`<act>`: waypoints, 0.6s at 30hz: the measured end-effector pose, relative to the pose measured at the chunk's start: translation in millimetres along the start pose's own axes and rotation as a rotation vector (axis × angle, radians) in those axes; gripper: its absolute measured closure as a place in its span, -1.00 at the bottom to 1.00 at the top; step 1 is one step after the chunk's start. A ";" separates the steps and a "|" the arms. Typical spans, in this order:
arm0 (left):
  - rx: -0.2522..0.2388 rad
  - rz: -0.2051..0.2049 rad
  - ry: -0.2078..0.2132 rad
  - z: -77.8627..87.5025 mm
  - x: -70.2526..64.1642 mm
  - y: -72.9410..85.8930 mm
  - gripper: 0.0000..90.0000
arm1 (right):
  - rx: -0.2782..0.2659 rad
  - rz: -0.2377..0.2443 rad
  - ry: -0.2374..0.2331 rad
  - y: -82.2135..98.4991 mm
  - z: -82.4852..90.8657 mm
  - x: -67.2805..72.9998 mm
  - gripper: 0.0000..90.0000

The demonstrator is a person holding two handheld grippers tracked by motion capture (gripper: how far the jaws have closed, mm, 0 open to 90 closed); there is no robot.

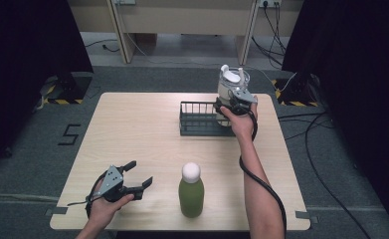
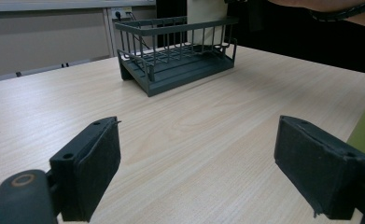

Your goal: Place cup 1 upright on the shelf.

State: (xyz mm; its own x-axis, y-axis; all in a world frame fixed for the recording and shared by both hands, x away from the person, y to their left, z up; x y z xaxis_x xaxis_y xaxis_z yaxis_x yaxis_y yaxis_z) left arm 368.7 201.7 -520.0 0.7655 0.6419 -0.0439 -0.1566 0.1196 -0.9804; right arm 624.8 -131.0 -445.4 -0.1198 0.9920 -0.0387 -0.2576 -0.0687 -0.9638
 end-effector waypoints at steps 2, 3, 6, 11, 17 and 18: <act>0.000 0.000 0.001 0.0 -0.1 0.0 -0.69 | 0.005 -0.005 0.001 1.8 -0.5 0.6 -0.77; 0.000 0.000 0.001 0.0 -0.1 0.0 -0.69 | 0.005 -0.005 0.001 1.8 -0.5 0.6 -0.77; -0.002 0.001 -0.002 0.1 0.4 -0.1 -0.69 | 0.004 0.002 0.001 2.7 -1.2 0.6 -0.77; -0.002 0.001 -0.001 0.1 0.4 -0.1 -0.69 | 0.005 0.005 0.001 4.4 -2.2 1.7 -0.77; -0.002 0.001 -0.001 0.3 0.5 -0.2 -0.69 | 0.000 0.004 -0.001 5.2 -2.0 1.8 -0.78; -0.001 0.001 -0.002 0.6 0.7 -0.3 -0.69 | -0.002 0.005 -0.001 5.3 -2.0 1.6 -0.78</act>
Point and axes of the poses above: each handheld gripper's, and its own axes: z roughly backward along the jaws, y roughly out of its underside, x roughly to its left, the point moved 6 cm from there along -z, roughly forward along the jaws, and after that the axes turned 9 degrees about y, right-handed, at the moved point
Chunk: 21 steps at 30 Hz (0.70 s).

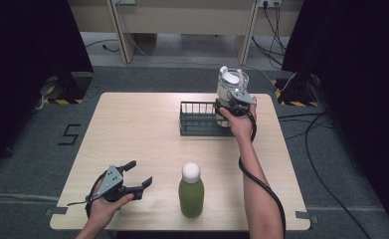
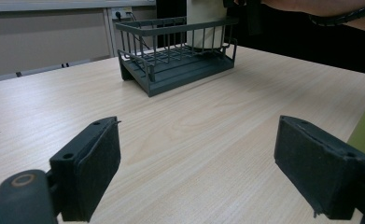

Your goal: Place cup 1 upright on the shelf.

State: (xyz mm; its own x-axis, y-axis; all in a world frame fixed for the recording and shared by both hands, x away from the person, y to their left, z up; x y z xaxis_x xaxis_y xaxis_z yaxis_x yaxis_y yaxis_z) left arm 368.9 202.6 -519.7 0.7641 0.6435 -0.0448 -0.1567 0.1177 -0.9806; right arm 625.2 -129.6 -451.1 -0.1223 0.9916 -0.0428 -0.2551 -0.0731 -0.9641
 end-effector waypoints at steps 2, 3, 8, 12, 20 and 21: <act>0.000 0.000 0.000 0.1 -0.1 0.0 -0.69 | -0.002 -0.002 0.000 0.2 0.1 0.0 -0.78; -0.001 0.000 0.000 0.1 -0.4 -0.1 -0.69 | -0.005 -0.004 0.001 0.8 0.3 0.1 -0.78; -0.001 -0.001 0.001 0.1 -0.6 -0.2 -0.69 | -0.012 -0.001 0.005 1.5 0.5 0.5 -0.78; -0.001 0.000 0.000 0.3 -0.4 -0.1 -0.69 | -0.014 -0.002 0.003 2.6 0.9 1.8 -0.81; 0.002 -0.003 0.001 -0.3 -0.5 0.1 -0.69 | -0.022 0.013 0.004 3.7 2.2 1.4 -0.93; 0.002 -0.004 0.001 -0.4 -0.6 0.1 -0.69 | -0.021 0.012 0.001 3.9 2.7 1.1 -0.93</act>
Point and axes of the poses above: each handheld gripper's, and its own axes: z roughly backward along the jaws, y roughly out of its underside, x roughly to its left, the point moved 6 cm from there along -z, roughly forward along the jaws, and after that the axes turned 9 degrees about y, right-handed, at the moved point
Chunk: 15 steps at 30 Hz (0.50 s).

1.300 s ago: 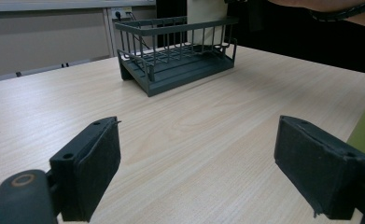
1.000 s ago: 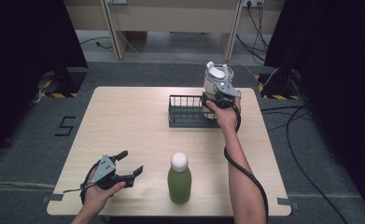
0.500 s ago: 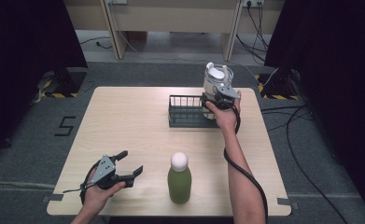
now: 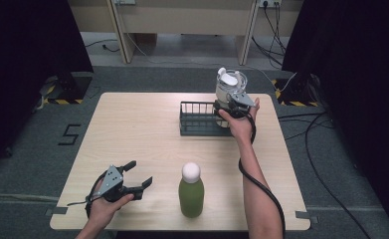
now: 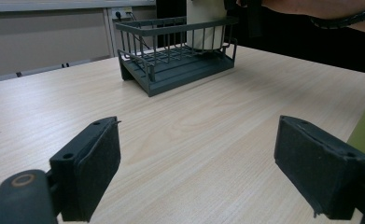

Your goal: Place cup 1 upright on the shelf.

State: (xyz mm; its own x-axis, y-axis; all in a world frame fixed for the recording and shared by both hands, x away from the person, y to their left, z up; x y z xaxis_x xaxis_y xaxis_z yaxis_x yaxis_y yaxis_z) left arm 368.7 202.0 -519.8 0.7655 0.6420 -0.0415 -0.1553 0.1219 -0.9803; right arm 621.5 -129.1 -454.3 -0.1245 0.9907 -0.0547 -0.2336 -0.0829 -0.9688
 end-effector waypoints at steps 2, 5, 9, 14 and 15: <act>-0.001 -0.001 0.001 -0.3 -0.3 0.0 -0.69 | 0.004 0.003 -0.002 0.1 0.9 0.0 -0.94; -0.001 -0.001 0.000 -0.4 -0.4 -0.1 -0.69 | 0.004 0.019 -0.006 -0.1 3.0 -0.2 -0.99; 0.000 -0.001 0.000 -0.5 -0.2 0.1 -0.69 | -0.009 0.023 -0.010 -2.3 6.4 -1.6 -1.00; -0.001 -0.002 0.000 -0.5 -0.6 -0.1 -0.69 | -0.013 0.035 -0.017 -0.9 11.1 -1.9 -1.00; 0.000 -0.002 0.000 -0.6 -0.6 0.0 -0.69 | -0.015 0.035 -0.019 -0.9 12.3 -1.7 -1.00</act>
Point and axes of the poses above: each handheld gripper's, and its own axes: z roughly backward along the jaws, y roughly out of its underside, x roughly to its left, the point moved 6 cm from there along -z, roughly forward along the jaws, and after that the axes turned 9 degrees about y, right-handed, at the moved point
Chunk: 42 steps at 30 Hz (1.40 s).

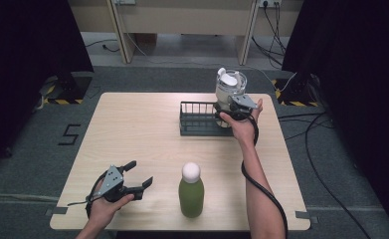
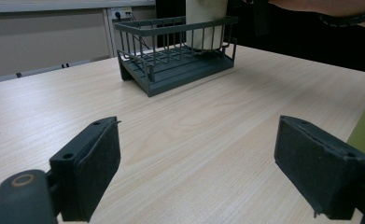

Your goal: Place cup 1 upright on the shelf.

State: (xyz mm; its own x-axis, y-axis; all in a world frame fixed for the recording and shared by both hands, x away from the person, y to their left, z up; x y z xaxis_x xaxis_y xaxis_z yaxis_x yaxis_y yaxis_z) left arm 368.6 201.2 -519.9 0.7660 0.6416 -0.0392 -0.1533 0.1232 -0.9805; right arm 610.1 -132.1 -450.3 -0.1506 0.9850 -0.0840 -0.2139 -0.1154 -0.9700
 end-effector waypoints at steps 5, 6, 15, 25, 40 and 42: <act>0.001 -0.003 0.000 -0.3 -0.3 0.0 -0.69 | -0.001 0.000 -0.005 0.3 5.0 -0.7 -1.00; 0.002 -0.003 0.000 -0.3 -0.4 0.0 -0.69 | -0.003 -0.001 -0.003 0.4 6.0 -1.7 -1.00; 0.001 -0.005 -0.004 -0.6 0.0 0.0 -0.70 | -0.011 -0.004 -0.009 1.7 17.3 -5.9 -1.00; 0.000 -0.008 -0.007 -1.2 -0.5 -0.3 -0.70 | -0.013 -0.014 -0.010 5.0 28.9 -10.2 -1.00; 0.001 -0.010 -0.006 -1.6 -1.0 -0.2 -0.70 | -0.012 -0.029 -0.026 10.5 48.4 -13.3 -0.97; 0.003 -0.011 -0.005 -2.0 -0.9 0.0 -0.70 | -0.014 -0.041 -0.034 11.9 52.6 -14.7 -0.92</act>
State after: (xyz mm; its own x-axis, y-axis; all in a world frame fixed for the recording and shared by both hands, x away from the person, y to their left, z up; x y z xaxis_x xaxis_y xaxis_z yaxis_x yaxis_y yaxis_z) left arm 369.2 199.0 -520.3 0.7645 0.6440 -0.0278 -0.1472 0.1324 -0.9802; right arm 559.0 -154.7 -448.6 -0.1752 0.9839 -0.0367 -0.2070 -0.0732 -0.9756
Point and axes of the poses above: each handheld gripper's, and its own axes: z roughly backward along the jaws, y roughly out of its underside, x roughly to its left, the point moved 6 cm from there along -z, roughly forward along the jaws, and after that the axes turned 9 degrees about y, right-handed, at the moved point
